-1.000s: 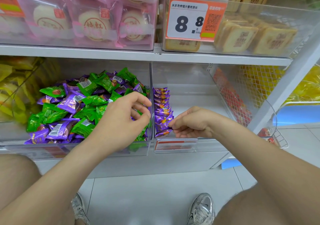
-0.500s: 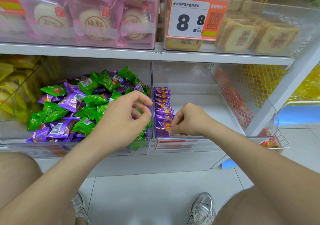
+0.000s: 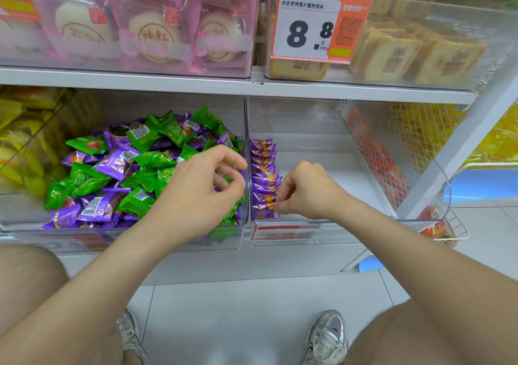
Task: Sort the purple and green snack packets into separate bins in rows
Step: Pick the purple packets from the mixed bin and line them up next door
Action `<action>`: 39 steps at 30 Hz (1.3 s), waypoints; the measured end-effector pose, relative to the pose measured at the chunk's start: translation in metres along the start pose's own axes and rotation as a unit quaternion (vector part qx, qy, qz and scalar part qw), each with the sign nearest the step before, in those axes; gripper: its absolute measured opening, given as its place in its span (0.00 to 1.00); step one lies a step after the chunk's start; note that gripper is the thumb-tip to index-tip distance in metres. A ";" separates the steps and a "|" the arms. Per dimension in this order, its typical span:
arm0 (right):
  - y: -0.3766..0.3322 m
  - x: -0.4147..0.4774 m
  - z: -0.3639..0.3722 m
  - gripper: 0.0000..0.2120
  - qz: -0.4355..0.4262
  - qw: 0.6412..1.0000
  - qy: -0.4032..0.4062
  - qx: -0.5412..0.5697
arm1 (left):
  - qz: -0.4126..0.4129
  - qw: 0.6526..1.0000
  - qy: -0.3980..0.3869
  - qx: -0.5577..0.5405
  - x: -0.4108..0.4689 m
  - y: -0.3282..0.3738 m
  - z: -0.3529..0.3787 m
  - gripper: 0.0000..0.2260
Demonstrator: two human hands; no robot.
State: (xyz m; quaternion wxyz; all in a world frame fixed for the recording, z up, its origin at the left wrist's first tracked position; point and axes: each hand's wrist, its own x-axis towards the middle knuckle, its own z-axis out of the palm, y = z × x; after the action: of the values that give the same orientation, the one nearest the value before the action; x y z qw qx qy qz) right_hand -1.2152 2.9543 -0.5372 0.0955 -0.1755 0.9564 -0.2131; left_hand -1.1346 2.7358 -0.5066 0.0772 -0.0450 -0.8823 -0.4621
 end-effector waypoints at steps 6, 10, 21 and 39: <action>-0.001 -0.002 -0.002 0.05 -0.022 1.000 0.001 -0.022 | -0.001 1.000 -0.003 0.005 0.000 0.000 -0.001 0.09; 0.002 -0.001 -0.006 0.06 -0.024 1.000 -0.006 -0.019 | -0.001 1.000 -0.006 0.003 0.000 0.000 -0.001 0.09; 0.001 -0.004 -0.017 0.10 -0.026 0.999 0.008 -0.035 | 0.015 1.000 -0.010 0.024 -0.003 0.001 -0.003 0.10; -0.001 -0.003 -0.016 0.10 0.125 0.968 -0.209 -0.054 | 0.025 0.998 -0.018 0.063 -0.006 -0.003 -0.009 0.07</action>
State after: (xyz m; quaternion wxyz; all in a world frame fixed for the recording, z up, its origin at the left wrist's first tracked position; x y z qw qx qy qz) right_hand -1.2162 2.9600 -0.5224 0.3099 -0.1001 0.9395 -0.1063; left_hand -1.1283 2.7268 -0.5055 0.0750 -0.0703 -0.9097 -0.4023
